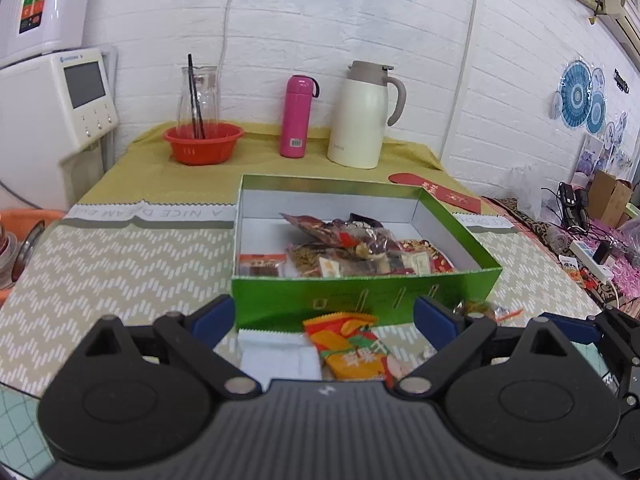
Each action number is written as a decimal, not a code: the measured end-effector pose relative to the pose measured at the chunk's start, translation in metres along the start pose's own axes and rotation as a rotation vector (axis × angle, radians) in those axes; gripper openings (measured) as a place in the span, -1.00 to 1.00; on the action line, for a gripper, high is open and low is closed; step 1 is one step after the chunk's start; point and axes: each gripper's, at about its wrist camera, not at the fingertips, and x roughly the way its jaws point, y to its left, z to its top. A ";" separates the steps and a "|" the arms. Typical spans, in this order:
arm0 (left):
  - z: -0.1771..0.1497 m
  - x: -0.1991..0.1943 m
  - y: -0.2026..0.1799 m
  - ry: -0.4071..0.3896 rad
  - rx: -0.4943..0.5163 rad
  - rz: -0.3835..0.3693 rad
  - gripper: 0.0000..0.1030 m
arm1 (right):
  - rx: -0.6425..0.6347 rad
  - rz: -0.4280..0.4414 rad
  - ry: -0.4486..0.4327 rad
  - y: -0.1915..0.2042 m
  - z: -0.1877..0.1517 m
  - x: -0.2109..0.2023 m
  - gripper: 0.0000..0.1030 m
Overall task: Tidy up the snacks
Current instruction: 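Grasp the white foil packet with the left tool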
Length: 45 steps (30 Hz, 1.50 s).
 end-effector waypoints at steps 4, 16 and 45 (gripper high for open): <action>-0.028 -0.013 0.011 0.017 -0.018 -0.021 0.84 | 0.025 0.054 0.056 0.016 -0.024 -0.005 1.00; -0.078 -0.021 0.053 0.115 -0.076 0.019 0.84 | 0.066 0.163 0.145 0.055 -0.035 0.024 1.00; -0.042 0.046 0.086 0.233 -0.152 -0.226 0.10 | -0.033 0.191 0.162 0.095 0.003 0.100 1.00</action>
